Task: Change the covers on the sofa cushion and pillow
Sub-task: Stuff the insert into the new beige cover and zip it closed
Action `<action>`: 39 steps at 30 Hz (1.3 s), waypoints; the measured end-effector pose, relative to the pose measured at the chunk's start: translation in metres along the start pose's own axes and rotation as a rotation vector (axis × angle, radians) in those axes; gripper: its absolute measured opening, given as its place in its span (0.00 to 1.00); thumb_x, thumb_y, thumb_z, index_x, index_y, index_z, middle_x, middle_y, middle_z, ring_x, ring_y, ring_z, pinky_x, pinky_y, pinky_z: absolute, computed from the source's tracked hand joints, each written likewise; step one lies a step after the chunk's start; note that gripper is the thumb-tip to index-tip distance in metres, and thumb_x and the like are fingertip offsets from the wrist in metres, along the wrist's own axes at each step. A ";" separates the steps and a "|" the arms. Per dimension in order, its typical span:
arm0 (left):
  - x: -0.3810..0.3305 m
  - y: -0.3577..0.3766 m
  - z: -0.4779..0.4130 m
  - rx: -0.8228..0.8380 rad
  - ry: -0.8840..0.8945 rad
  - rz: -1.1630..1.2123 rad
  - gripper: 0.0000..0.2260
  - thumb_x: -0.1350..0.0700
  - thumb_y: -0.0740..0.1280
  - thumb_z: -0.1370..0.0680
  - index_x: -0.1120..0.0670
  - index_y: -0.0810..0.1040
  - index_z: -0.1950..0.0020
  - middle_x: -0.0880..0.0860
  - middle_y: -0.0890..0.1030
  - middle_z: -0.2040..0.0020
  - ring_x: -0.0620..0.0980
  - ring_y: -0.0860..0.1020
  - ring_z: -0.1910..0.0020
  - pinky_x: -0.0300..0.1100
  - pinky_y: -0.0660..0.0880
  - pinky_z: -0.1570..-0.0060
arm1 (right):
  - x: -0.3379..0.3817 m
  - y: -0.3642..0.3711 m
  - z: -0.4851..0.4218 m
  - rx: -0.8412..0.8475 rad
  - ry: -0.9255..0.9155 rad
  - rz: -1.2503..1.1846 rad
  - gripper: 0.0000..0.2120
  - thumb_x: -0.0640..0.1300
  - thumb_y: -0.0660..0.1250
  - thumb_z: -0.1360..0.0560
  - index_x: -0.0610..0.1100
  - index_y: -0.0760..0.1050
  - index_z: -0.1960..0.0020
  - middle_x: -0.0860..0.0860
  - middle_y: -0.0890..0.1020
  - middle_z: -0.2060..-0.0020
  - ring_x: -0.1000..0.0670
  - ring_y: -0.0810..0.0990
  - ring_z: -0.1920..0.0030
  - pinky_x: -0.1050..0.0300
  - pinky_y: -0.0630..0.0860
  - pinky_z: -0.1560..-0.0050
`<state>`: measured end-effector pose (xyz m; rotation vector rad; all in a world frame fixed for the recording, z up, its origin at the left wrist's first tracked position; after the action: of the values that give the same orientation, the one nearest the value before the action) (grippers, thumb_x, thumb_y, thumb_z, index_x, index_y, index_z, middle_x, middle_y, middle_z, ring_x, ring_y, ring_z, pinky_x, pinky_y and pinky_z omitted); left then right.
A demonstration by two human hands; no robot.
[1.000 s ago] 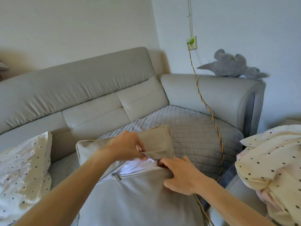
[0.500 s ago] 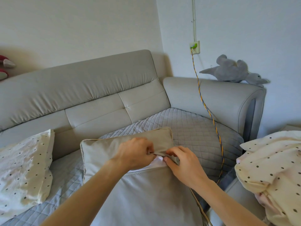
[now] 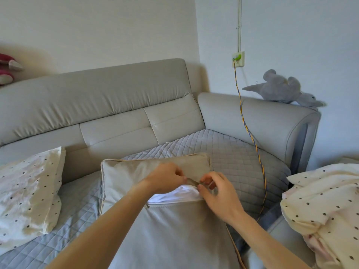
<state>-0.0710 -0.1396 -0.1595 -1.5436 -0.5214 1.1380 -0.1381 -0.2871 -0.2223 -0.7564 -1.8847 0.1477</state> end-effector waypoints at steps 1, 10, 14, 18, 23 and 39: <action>0.003 -0.001 -0.001 -0.017 -0.010 0.014 0.10 0.54 0.67 0.24 0.59 0.83 0.56 0.48 0.79 0.65 0.42 0.73 0.67 0.34 0.68 0.66 | 0.013 -0.004 0.009 -0.085 -0.134 0.056 0.03 0.47 0.69 0.27 0.53 0.77 0.54 0.58 0.77 0.57 0.58 0.76 0.56 0.66 0.71 0.54; 0.008 -0.001 -0.014 -0.050 -0.071 0.217 0.07 0.56 0.69 0.23 0.56 0.82 0.60 0.46 0.79 0.65 0.43 0.75 0.63 0.33 0.67 0.65 | 0.027 0.068 0.035 0.625 -0.159 0.289 0.21 0.51 0.48 0.19 0.53 0.75 0.35 0.58 0.74 0.32 0.55 0.68 0.31 0.56 0.61 0.27; -0.001 0.009 -0.004 -0.055 0.058 -0.017 0.06 0.51 0.66 0.22 0.51 0.82 0.53 0.42 0.77 0.63 0.43 0.76 0.59 0.31 0.68 0.63 | 0.036 0.060 0.022 0.644 -0.068 0.305 0.20 0.52 0.47 0.17 0.55 0.74 0.34 0.59 0.72 0.30 0.56 0.65 0.29 0.51 0.57 0.28; 0.037 -0.016 0.037 -0.239 0.168 -0.055 0.10 0.45 0.68 0.24 0.43 0.80 0.44 0.39 0.78 0.51 0.38 0.75 0.49 0.36 0.72 0.48 | 0.036 0.020 0.023 0.402 -0.141 0.246 0.19 0.52 0.58 0.22 0.58 0.73 0.33 0.62 0.77 0.35 0.59 0.74 0.35 0.60 0.69 0.34; 0.127 -0.039 0.110 -0.603 -0.029 0.035 0.05 0.41 0.68 0.24 0.38 0.80 0.50 0.35 0.76 0.49 0.39 0.71 0.47 0.31 0.67 0.51 | 0.064 0.003 0.030 0.127 -0.230 0.214 0.10 0.55 0.63 0.27 0.59 0.78 0.48 0.67 0.80 0.55 0.60 0.79 0.52 0.65 0.74 0.50; 0.153 0.000 0.104 -0.839 -0.077 -0.058 0.15 0.43 0.53 0.19 0.49 0.73 0.57 0.44 0.73 0.59 0.49 0.71 0.57 0.45 0.69 0.56 | 0.136 0.128 0.009 0.299 -0.303 0.654 0.09 0.56 0.58 0.19 0.51 0.71 0.50 0.53 0.78 0.50 0.47 0.79 0.49 0.51 0.68 0.60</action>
<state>-0.0934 0.0363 -0.2123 -2.1690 -1.1905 0.9781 -0.1245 -0.1073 -0.1743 -1.1607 -1.7653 0.9778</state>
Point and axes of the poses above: each hand's wrist, its own z-axis away from the middle knuckle, its own y-axis out of the palm, x = y × z, the point moved 8 cm from there along -z, towards the middle knuckle
